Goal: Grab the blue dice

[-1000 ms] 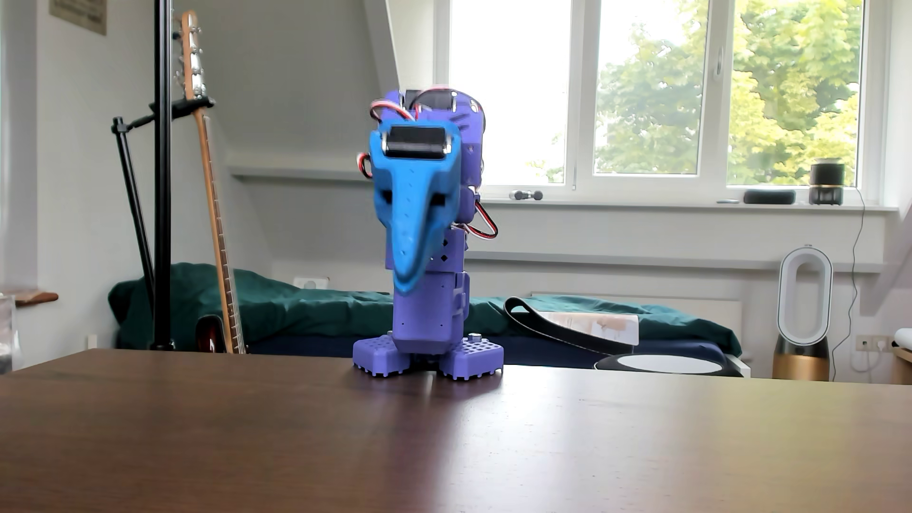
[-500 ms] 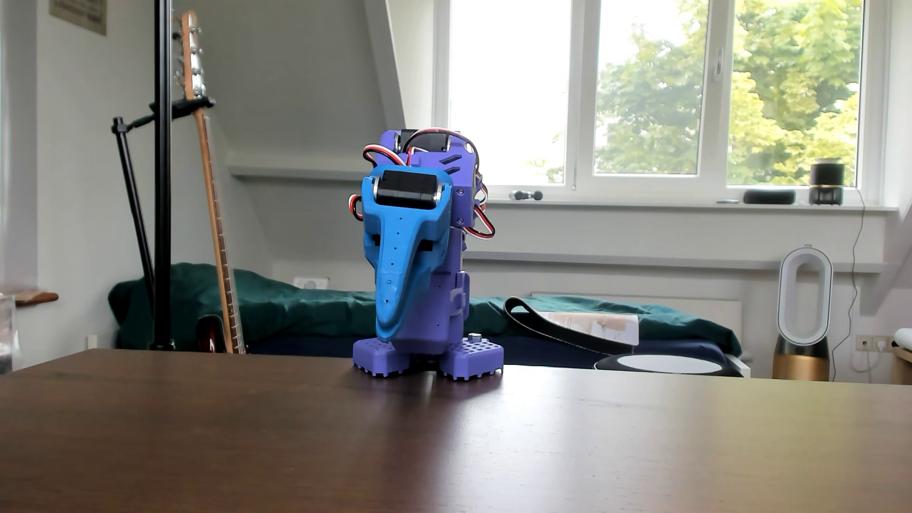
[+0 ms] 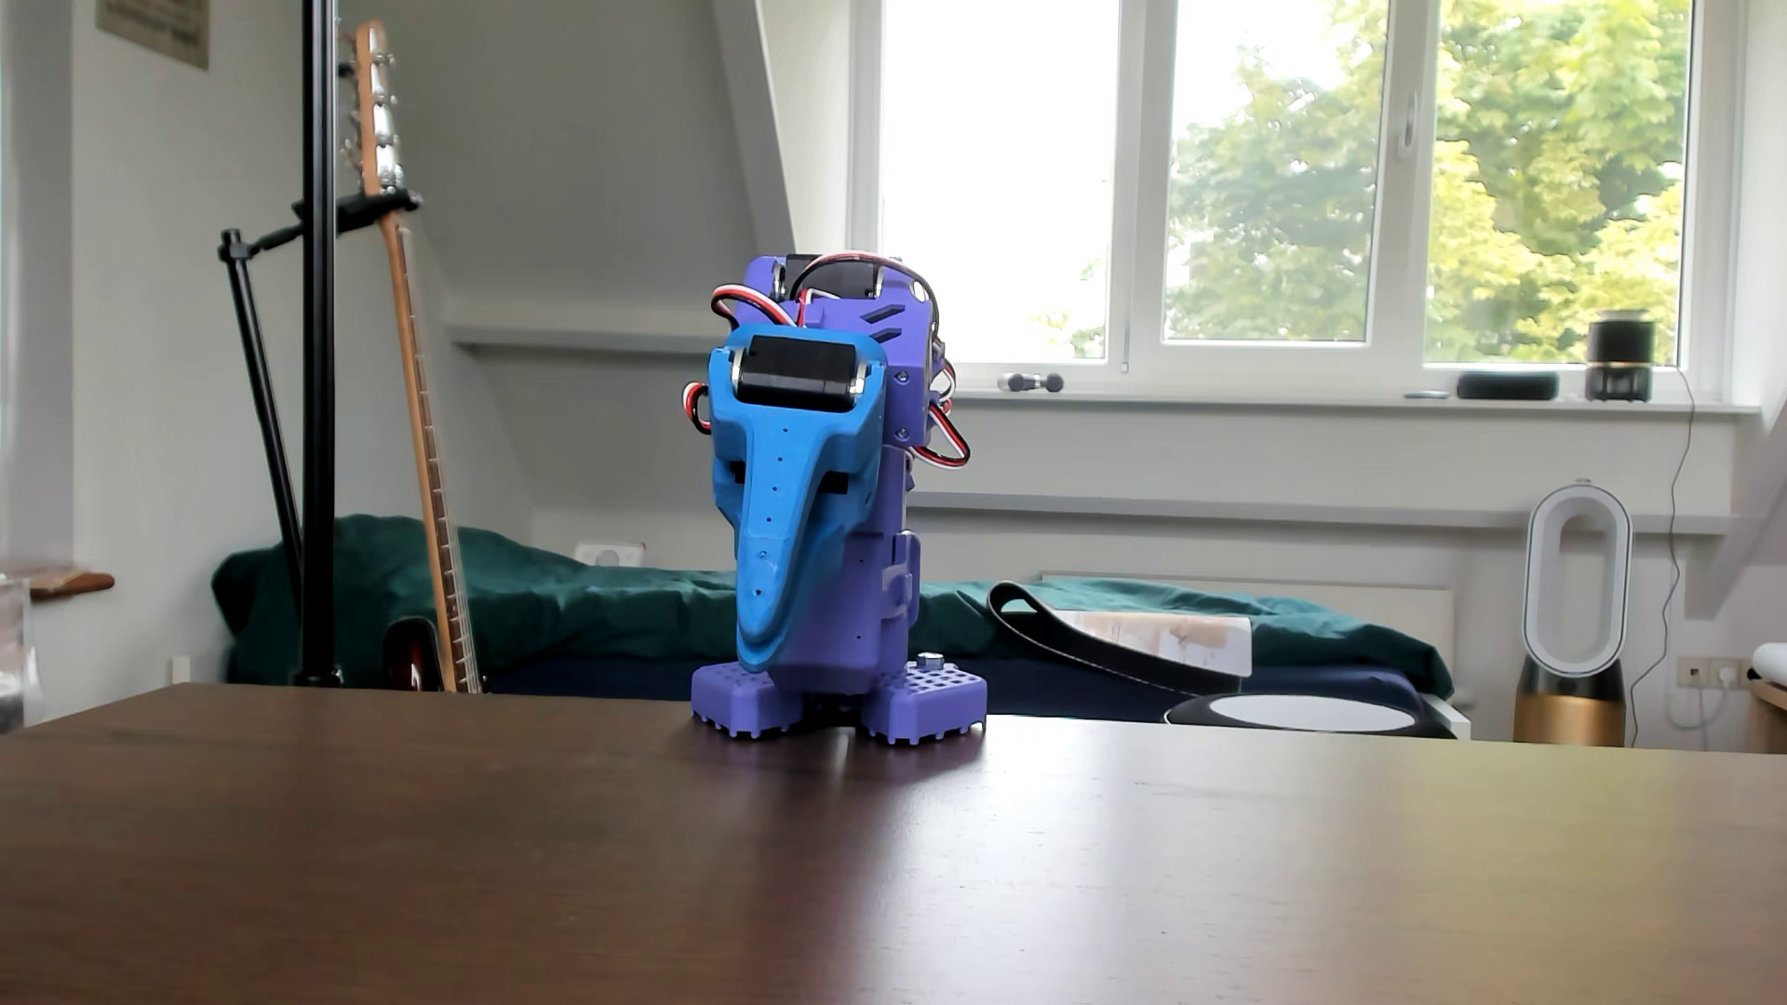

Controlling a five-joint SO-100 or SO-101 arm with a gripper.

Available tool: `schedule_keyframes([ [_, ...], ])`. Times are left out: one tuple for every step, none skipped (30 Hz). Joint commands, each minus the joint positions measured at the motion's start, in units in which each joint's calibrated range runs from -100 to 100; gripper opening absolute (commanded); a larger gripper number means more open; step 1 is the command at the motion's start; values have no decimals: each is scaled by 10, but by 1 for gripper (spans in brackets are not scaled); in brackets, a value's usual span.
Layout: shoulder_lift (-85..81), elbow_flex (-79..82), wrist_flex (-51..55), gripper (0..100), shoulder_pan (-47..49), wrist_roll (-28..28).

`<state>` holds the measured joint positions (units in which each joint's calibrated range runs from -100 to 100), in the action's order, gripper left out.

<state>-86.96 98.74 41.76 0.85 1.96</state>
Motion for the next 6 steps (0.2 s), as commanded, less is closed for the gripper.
schedule_keyframes([
  [-4,-6,-14,3,-2,2],
  [-4,-6,-14,3,-2,2],
  [-4,-6,-14,3,-2,2],
  [-4,-6,-14,3,-2,2],
  [-4,-6,-14,3,-2,2],
  [-4,-6,-14,3,-2,2],
])
